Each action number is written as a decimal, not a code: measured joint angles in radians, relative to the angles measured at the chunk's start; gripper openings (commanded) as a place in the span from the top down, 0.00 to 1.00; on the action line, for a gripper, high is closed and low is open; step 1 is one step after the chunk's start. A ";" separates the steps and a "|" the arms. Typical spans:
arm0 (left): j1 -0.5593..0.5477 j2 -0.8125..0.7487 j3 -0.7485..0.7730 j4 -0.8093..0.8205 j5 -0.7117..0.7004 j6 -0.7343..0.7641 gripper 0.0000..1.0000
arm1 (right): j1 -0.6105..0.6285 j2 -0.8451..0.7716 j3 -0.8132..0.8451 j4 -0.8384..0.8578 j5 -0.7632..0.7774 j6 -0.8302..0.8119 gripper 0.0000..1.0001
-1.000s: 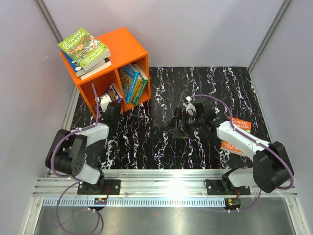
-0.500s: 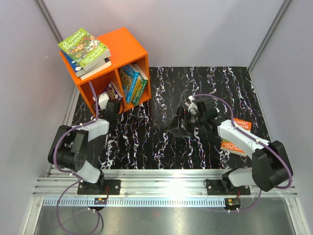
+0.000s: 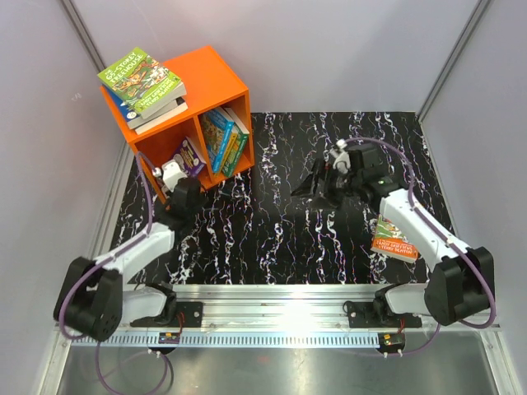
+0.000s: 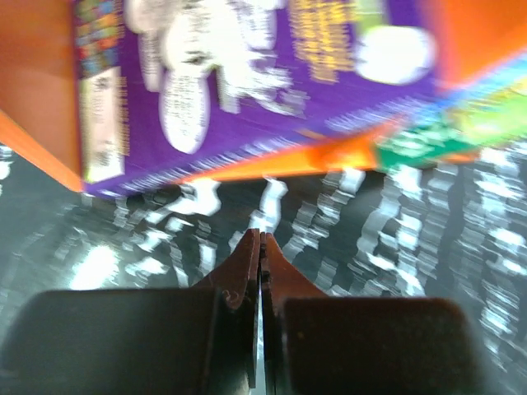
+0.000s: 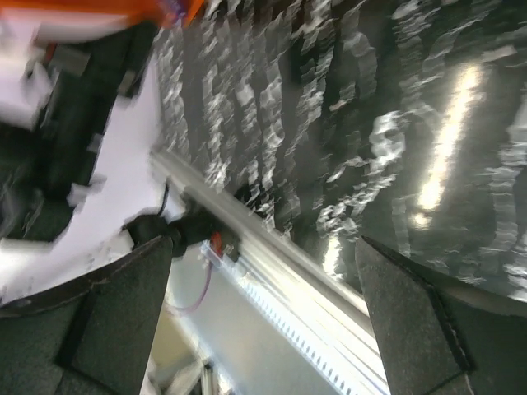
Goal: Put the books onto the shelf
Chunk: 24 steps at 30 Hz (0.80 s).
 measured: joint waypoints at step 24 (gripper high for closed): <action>-0.826 -0.429 -0.068 -0.548 -0.052 -0.347 1.00 | -0.747 0.316 0.169 -0.399 0.703 -0.036 0.00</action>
